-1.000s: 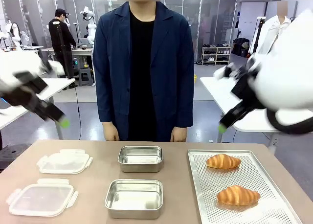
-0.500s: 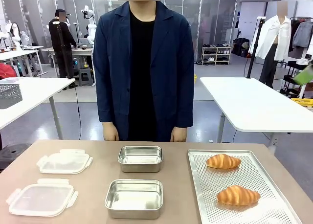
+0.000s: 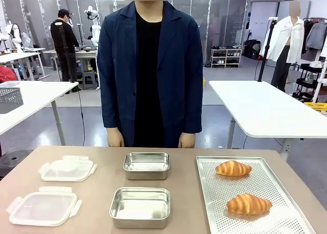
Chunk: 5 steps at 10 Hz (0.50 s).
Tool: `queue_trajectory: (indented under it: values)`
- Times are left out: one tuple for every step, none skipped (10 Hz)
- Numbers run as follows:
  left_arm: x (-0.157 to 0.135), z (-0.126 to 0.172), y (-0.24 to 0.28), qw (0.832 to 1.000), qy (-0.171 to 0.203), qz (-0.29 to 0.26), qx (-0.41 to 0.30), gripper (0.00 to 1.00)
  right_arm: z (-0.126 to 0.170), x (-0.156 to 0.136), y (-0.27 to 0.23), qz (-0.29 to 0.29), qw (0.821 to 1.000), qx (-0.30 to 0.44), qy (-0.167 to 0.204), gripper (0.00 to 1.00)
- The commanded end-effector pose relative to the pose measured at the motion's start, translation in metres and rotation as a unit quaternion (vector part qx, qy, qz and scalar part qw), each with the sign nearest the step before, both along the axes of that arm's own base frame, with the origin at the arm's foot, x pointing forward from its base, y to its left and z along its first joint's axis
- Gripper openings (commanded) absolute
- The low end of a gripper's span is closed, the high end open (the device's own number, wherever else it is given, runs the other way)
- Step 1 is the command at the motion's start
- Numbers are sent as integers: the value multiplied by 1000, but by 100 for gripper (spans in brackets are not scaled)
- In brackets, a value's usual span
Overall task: Place the bread into the airtight container.
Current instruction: Pick up a Butter Roll and place it into an empty Airtight Container.
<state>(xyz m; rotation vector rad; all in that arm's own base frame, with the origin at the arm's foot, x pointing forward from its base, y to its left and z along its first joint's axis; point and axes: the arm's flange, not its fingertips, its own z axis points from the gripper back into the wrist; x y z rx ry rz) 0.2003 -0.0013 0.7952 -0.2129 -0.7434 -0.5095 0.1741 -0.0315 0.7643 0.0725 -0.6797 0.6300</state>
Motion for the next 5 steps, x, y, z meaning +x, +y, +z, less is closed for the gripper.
queue_trajectory:
  values:
    - [-7,4,1,1000,-12,-15,-24,100,-9,12,-5,-4,1000,-11,17,100]
    - [0,0,0,1000,0,0,0,100,0,0,0,0,1000,0,0,100]
    - [0,0,0,1000,0,0,0,100,0,0,0,0,1000,0,0,100]
    - [0,0,0,1000,0,0,0,100,0,0,0,0,1000,0,0,100]
    - [0,0,0,1000,0,0,0,100,0,0,0,0,1000,0,0,100]
